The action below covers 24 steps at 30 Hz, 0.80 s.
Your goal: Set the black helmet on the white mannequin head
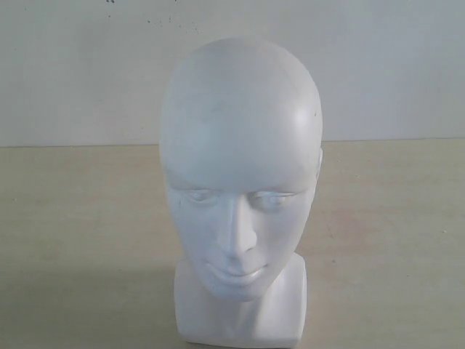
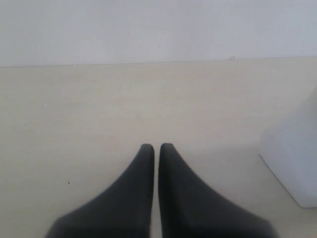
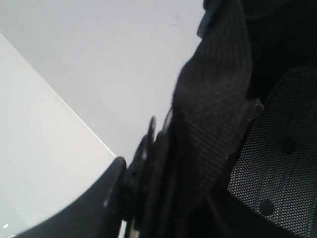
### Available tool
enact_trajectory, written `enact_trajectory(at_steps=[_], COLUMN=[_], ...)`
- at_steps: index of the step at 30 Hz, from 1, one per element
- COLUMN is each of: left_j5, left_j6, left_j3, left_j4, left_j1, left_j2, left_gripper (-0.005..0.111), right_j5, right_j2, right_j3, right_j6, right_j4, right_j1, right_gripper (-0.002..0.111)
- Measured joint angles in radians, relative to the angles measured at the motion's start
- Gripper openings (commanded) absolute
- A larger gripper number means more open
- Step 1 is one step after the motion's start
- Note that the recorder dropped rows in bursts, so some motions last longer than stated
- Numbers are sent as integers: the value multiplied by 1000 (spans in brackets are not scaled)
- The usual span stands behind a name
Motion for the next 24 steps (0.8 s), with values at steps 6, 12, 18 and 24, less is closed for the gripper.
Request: enact_trajectory(at_steps=[6,12,18,24], left_j5=[0,0,0,0], left_j6=[0,0,0,0], left_j3=[0,0,0,0], left_j4=[0,0,0,0], left_j1=[0,0,0,0], left_j2=[0,0,0,0], left_gripper=[4,4,4,4], right_j5=[-88,-222,-512,-715], right_j2=[40,80,136,205], right_j3=[0,2,2,2], right_j6=[594,1104,1355,1515], right_j4=[-523,-937,-1039,-1072], right_j1=[43,47,47,47], right_gripper=[0,0,0,0])
